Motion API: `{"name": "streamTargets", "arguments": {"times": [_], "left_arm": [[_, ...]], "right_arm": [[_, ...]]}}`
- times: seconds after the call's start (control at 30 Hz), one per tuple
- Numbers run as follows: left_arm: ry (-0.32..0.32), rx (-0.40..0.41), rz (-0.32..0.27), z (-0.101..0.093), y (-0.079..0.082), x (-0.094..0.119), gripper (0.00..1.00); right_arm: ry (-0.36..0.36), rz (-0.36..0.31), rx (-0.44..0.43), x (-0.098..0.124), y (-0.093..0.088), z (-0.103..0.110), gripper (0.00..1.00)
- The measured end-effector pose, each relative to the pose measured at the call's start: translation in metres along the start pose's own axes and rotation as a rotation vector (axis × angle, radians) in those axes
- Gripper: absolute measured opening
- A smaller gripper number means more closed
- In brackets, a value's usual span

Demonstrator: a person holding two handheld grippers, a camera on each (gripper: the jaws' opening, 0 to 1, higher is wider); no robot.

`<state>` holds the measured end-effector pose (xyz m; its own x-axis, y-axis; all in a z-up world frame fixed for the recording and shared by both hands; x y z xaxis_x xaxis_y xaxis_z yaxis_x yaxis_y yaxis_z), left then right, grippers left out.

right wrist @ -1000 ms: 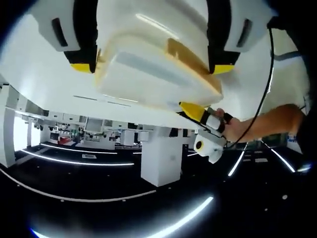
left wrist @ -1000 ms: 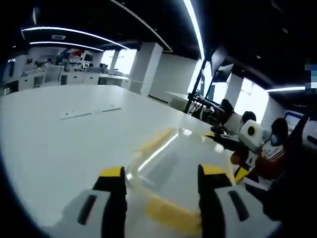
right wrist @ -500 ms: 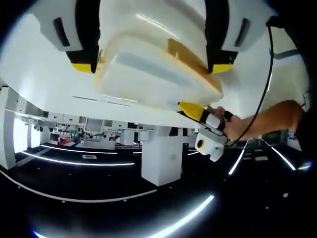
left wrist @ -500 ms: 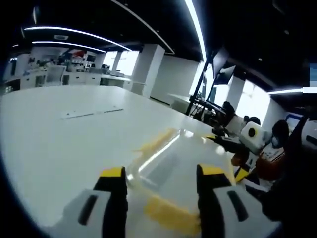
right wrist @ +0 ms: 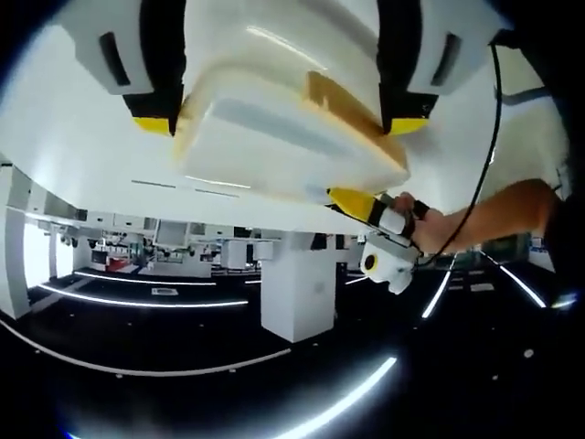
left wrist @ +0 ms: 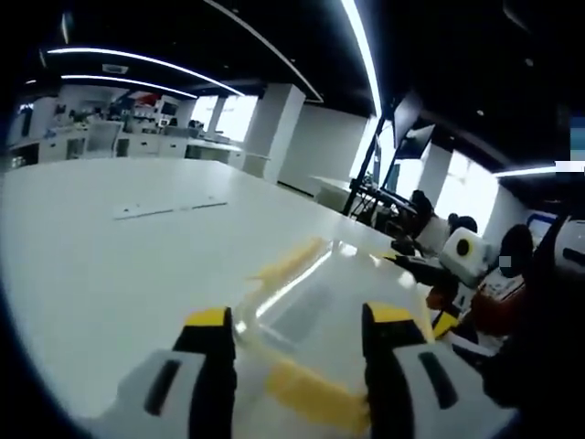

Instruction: Snap each plastic latch of the storage box into its locked position after aligning the lid with the box until every specified latch is closed and the lid sits flush.

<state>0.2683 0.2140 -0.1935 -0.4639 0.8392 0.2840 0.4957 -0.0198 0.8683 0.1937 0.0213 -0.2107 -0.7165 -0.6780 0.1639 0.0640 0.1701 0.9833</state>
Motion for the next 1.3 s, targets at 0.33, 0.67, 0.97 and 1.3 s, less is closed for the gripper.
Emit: {"name": "streamTargets", "arguments": {"times": [0.33,0.67,0.97,1.3], "left_arm": [[-0.002,0.009,-0.02,0.001,-0.002,0.001,0.53],[0.0,0.02,-0.037,0.001,-0.003,0.003,0.53],[0.0,0.021,-0.05,0.001,-0.004,0.004,0.52],[0.01,0.03,-0.048,0.0,-0.004,0.004,0.51]], "right_arm": [[0.006,-0.009,-0.001,0.002,-0.002,0.004,0.86],[-0.001,-0.038,0.02,0.007,-0.006,0.007,0.84],[-0.005,-0.074,0.024,0.008,-0.008,0.007,0.83],[-0.013,-0.122,0.035,0.009,-0.011,0.005,0.82]]}}
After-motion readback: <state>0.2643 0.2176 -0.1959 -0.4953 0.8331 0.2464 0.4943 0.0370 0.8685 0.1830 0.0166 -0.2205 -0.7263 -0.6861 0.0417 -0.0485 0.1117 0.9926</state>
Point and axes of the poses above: the point that each gripper's makers call its tool centre point, and the gripper's own axes: x roughly backward along the fingers, z roughly to its left, y roughly out of its top, the point moved 7 cm from there along x, roughly backward along the fingers, and after that the axes turned 4 degrees about x, right-handed, at the moved point
